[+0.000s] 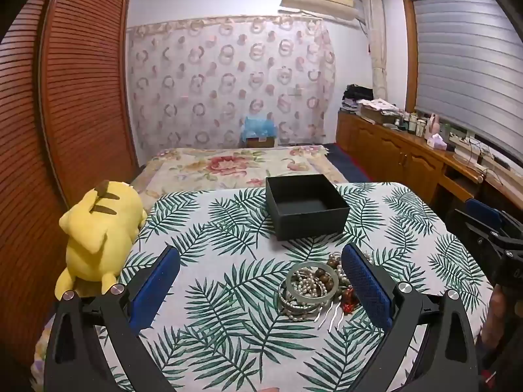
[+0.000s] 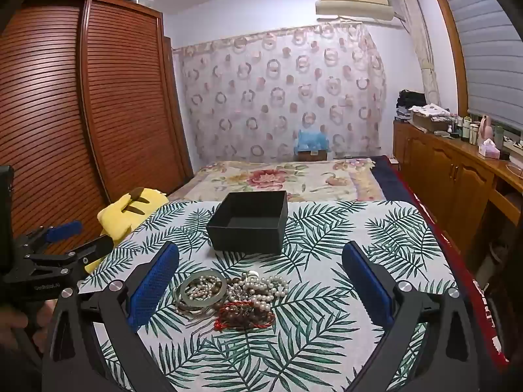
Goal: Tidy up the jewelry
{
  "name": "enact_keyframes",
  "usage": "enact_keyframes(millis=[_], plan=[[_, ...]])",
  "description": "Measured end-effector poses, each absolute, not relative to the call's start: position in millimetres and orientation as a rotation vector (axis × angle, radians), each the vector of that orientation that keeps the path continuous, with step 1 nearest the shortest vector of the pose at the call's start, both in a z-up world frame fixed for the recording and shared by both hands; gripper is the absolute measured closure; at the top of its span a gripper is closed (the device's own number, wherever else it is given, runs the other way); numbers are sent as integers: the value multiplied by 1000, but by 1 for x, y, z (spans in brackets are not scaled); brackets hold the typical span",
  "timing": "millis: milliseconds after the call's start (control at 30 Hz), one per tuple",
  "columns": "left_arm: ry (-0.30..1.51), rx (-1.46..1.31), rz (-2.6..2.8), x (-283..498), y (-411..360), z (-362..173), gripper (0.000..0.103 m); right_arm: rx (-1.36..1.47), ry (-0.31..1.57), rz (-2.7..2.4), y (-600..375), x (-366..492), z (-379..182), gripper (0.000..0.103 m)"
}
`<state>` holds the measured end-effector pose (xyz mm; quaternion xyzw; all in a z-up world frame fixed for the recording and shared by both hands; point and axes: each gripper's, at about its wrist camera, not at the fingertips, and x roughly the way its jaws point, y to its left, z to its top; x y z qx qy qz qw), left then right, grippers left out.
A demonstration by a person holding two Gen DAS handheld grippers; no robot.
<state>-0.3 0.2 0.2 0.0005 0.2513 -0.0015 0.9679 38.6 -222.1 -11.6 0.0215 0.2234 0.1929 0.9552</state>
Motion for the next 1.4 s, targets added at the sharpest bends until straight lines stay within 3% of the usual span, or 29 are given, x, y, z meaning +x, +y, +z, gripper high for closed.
enact_keyframes(millis=[1400], plan=[[503,3,-1,0,1,0,8,33,442,395,-216,36,-10,2]])
